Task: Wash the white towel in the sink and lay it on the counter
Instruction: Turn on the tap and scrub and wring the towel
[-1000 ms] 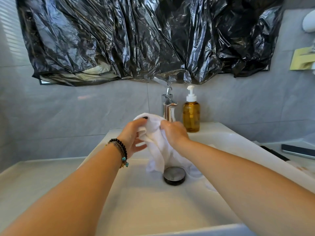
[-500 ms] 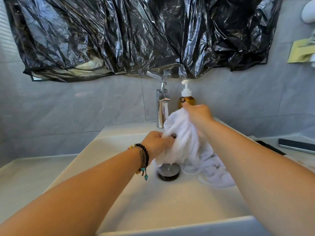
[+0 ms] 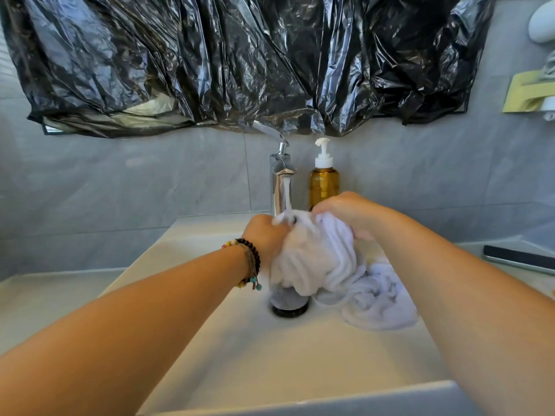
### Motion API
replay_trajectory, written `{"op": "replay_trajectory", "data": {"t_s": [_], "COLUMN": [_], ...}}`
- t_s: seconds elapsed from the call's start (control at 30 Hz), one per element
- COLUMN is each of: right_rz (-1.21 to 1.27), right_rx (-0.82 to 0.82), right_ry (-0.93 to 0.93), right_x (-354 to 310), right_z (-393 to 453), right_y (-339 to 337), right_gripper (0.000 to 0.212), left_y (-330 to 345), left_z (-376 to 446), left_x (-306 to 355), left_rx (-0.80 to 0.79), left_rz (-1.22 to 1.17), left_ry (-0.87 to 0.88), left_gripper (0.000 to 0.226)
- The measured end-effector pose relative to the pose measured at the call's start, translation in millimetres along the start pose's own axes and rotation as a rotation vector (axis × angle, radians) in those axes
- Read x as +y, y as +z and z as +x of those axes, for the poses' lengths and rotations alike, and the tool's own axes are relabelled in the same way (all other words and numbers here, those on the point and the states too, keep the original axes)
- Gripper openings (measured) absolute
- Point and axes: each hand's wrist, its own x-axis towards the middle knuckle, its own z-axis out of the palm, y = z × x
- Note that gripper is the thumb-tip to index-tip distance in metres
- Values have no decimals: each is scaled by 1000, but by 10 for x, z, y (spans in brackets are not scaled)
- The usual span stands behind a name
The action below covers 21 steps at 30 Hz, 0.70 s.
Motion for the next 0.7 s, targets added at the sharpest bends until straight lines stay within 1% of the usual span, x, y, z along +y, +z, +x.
{"op": "replay_trajectory", "data": {"t_s": [0.03,0.07,0.1,0.13,0.2,0.23,0.27,0.3,0.33,0.37,0.4,0.43,0.47,0.5,0.57,0.63,0.7], "right_rz": [62,94,89,69,22,5,-51,-187,-381,-559,-689,-725,-694,-626,-436,-285,-148], "right_rx": [-94,-187,-279,-371,-558,-626,-659,-652,-605,-520,-429,-356,-305,-266,-178,-132,-110], "right_ry": [2,-3,-8,-12,-30,-35,-56,-120,-200,-296,-361,-370,-352,-324,-235,-169,-127], "right_x": [21,48,71,93,120,130,143,158,177,206,230,228,223,211,182,155,140], "right_z": [5,0,-4,-13,-79,-121,-157,-166,-162,-122,-88,-69,-68,-67,-71,-80,-74], "right_y": [6,6,15,31,87,130,196,285,387,481,552,586,586,559,446,325,235], "right_gripper": [50,58,59,53,32,32,39,49,56,54,44,30,19,17,22,34,46], "left_y": [-24,-43,-57,-73,-116,-147,-185,-227,-268,-309,-344,-380,-419,-466,-553,-598,-568], "left_z": [0,0,-19,-34,-40,-39,-34,-30,-22,-17,-12,-1,10,28,60,61,37], "left_x": [19,37,59,81,107,116,121,133,142,143,144,138,128,112,54,-2,-37], "left_rx": [19,36,52,70,104,105,98,89,85,87,93,109,138,170,204,149,39], "left_rz": [-7,-21,-44,-71,-157,-215,-281,-344,-382,-393,-388,-368,-329,-263,-105,-43,-49], "left_ry": [-11,-23,-38,-50,-45,-26,-2,19,30,39,50,58,61,56,11,-74,-171], "left_gripper": [26,25,27,29,31,31,28,24,21,19,18,17,18,19,20,25,30]}}
